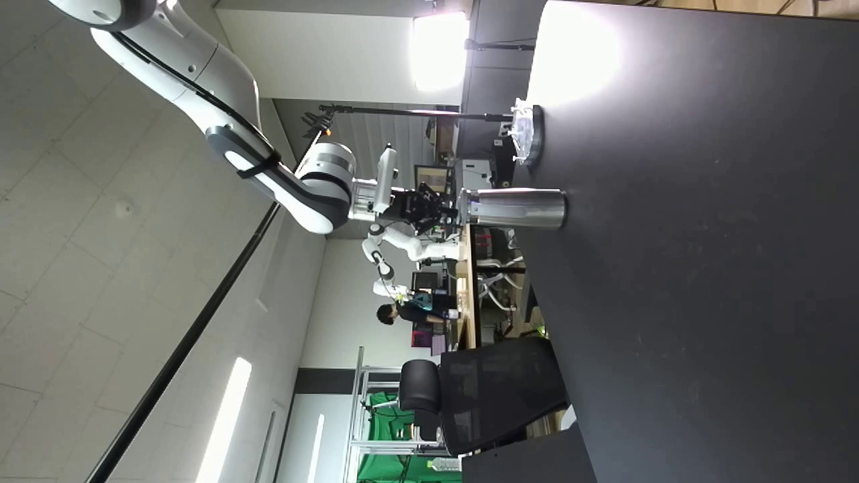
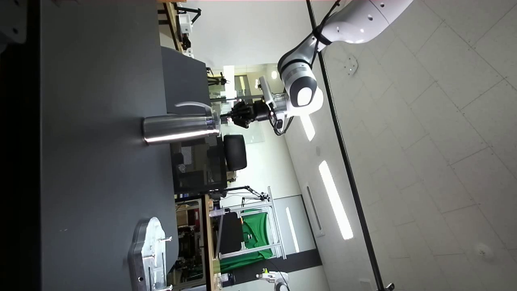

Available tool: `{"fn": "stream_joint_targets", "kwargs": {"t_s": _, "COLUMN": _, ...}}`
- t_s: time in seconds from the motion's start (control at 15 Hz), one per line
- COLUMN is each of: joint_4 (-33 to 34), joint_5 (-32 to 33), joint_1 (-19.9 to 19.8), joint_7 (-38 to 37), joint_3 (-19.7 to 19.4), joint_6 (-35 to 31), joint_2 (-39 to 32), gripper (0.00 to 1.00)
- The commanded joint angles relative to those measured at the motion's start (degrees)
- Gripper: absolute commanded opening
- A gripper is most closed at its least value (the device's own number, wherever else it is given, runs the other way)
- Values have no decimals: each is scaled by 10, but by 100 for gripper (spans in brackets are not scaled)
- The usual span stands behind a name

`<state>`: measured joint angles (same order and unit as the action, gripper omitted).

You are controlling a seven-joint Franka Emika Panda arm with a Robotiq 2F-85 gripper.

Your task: Press the top of the bottle to close

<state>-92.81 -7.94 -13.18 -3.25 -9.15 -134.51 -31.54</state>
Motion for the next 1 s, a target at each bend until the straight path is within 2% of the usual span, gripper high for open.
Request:
{"fn": "stream_joint_targets", "kwargs": {"t_s": 0.0, "joint_4": 10, "joint_5": 20, "joint_1": 2, "joint_7": -11, "joint_3": -5, "joint_6": -3, "joint_2": -22, "gripper": 0}}
{"fn": "stream_joint_targets", "kwargs": {"t_s": 0.67, "joint_4": 9, "joint_5": 114, "joint_1": 38, "joint_7": -49, "joint_3": -32, "joint_6": -5, "joint_2": -39, "gripper": 0}}
{"fn": "stream_joint_targets", "kwargs": {"t_s": 0.93, "joint_4": 11, "joint_5": 114, "joint_1": 41, "joint_7": -49, "joint_3": -26, "joint_6": 10, "joint_2": -29, "gripper": 0}}
